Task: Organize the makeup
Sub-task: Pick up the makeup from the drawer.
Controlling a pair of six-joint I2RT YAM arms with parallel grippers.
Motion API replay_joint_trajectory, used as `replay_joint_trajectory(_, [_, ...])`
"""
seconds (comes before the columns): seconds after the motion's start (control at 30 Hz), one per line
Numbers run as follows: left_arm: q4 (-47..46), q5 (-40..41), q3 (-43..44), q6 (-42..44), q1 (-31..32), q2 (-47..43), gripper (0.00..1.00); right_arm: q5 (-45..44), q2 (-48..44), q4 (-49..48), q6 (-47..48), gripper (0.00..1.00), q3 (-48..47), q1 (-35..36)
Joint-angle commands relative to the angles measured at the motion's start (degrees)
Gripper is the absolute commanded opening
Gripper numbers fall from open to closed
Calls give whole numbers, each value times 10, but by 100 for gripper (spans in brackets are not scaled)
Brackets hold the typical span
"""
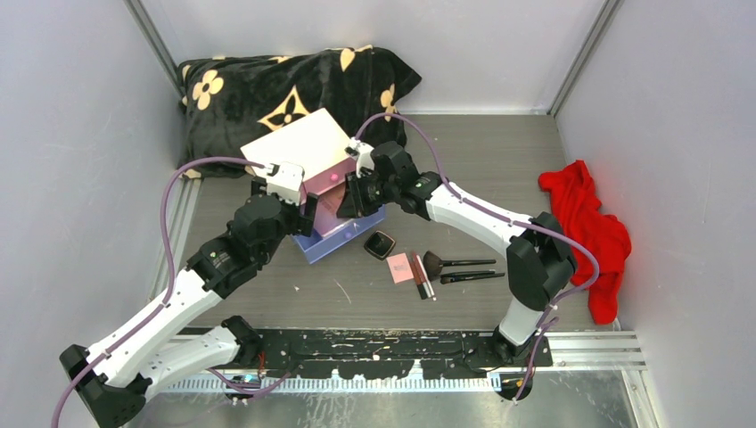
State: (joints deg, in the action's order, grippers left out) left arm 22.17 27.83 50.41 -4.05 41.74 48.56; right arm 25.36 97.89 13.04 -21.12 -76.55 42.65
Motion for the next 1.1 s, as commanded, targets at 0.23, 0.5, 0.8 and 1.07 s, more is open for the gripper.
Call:
replay_joint_trajectory(0.23, [-14, -7, 2, -8, -7, 0, 79, -81, -92, 46, 49, 47, -2, 3])
replay_joint_trajectory(0.5, [-12, -14, 4, -21, -8, -2, 80, -187, -124, 107, 90, 71, 0, -16])
replay_joint_trajectory(0.8, [20, -49, 11, -56, -9, 2, 79, -182, -107, 134, 95, 71, 4, -53])
replay_joint_trajectory(1.07, [7, -38, 6, -53, -10, 0, 79, -139, -94, 136, 92, 69, -7, -65])
